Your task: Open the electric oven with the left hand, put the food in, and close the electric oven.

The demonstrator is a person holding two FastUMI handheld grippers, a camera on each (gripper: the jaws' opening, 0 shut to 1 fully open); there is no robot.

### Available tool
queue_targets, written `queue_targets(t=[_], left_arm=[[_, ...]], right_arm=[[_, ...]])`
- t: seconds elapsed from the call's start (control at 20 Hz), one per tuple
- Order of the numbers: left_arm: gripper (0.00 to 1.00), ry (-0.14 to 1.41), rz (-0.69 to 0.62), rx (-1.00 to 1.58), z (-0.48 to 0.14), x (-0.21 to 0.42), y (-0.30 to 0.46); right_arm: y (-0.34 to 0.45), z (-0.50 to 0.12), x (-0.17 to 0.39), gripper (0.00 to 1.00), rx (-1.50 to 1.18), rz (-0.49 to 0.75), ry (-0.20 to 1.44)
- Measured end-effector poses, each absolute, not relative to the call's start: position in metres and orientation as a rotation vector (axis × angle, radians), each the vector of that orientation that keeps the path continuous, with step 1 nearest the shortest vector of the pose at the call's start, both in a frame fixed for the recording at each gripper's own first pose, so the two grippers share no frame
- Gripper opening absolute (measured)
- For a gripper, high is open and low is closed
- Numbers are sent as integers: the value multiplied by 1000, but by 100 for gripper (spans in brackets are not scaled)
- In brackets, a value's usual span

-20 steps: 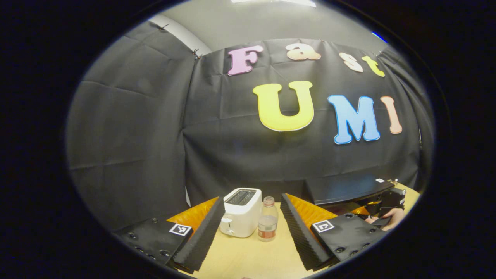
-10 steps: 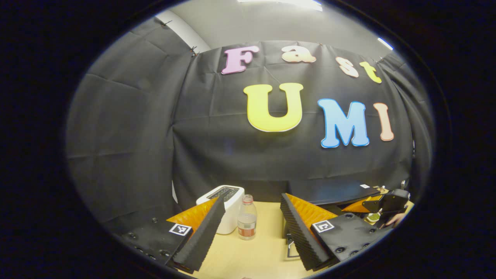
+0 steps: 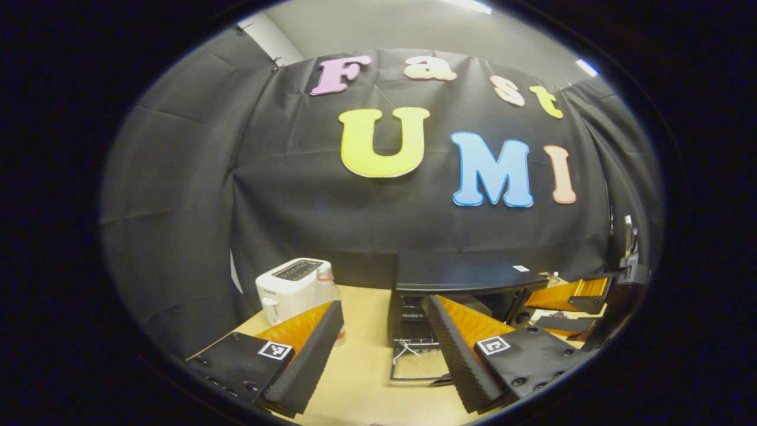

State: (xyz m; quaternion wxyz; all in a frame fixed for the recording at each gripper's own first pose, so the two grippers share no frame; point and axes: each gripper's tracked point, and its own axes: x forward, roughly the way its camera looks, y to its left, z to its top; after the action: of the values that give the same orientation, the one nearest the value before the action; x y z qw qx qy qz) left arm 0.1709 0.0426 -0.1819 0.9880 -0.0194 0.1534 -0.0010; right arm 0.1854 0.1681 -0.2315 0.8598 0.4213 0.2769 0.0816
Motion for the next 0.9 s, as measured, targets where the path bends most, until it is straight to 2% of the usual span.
queue_targets(t=[0.05, 0.1, 0.5, 0.6, 0.65, 0.75, 0.9], left_arm=[[97, 320, -12, -46, -187, 169, 35], [100, 334, -21, -52, -193, 167, 28], [100, 468, -68, -49, -260, 144, -18], [91, 503, -89, -42, -276, 139, -29], [98, 523, -98, -36, -285, 136, -34], [100, 567, -121, -31, -303, 130, -46], [98, 631, -152, -29, -331, 125, -61]], right_arm=[[160, -226, 180, 97, 841, 178, 565], [151, -226, 177, 97, 806, 183, 553], [71, -187, 145, 97, 463, 144, 371], [51, -179, 139, 97, 360, 140, 323], [43, -175, 135, 97, 295, 135, 300], [28, -166, 127, 97, 195, 120, 273], [11, -153, 120, 98, 127, 69, 249]])
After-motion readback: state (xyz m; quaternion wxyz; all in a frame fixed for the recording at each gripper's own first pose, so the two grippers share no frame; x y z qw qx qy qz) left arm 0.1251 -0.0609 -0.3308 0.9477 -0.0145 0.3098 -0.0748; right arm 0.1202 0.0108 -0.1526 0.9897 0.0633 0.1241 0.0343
